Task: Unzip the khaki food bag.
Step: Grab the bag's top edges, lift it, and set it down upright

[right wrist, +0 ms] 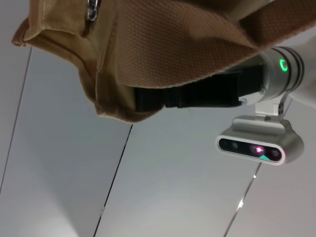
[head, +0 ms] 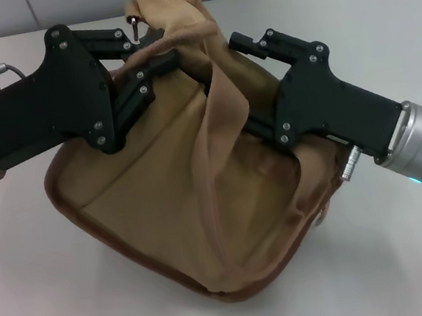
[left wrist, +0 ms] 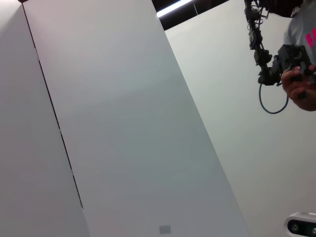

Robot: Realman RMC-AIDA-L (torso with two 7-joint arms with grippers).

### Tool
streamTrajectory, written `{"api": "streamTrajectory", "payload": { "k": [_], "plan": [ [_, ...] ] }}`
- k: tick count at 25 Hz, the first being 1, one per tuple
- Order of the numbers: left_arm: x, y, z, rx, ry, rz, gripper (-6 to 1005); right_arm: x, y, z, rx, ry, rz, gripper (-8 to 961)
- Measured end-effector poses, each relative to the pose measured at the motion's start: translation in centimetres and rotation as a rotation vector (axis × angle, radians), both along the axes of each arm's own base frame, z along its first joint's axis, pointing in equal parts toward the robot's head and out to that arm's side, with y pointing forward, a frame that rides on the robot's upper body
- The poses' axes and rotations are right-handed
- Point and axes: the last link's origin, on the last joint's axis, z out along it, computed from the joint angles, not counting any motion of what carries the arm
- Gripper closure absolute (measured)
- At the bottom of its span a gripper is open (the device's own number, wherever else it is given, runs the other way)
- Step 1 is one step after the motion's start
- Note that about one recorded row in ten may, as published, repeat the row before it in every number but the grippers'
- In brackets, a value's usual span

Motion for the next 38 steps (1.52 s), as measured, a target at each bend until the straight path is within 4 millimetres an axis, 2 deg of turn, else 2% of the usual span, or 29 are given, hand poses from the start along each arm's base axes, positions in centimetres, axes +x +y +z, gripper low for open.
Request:
{"api": "streamTrajectory", "payload": {
  "k": [3, 8, 23, 38],
  "plan": [
    [0.1, 0.0, -0.1, -0.006, 0.001, -0.004, 908, -0.4, 0.3, 0.0, 0.008, 0.019, -0.010, 324],
    [0.1, -0.1, -0.2, -0.008, -0.002, -0.007, 908, -0.7, 0.7, 0.1, 0.038, 0.041, -0.027, 496],
    [0.1, -0.1, -0.2, -0.012, -0.005, -0.006, 908, -0.7, -0.6, -0.1, 0.121, 0.018, 0.025, 621],
    [0.2, -0.1, -0.2, -0.011, -0.009, -0.006, 908, -0.8, -0.2, -0.7, 0.113, -0.006, 0.006, 791]
  ]
}}
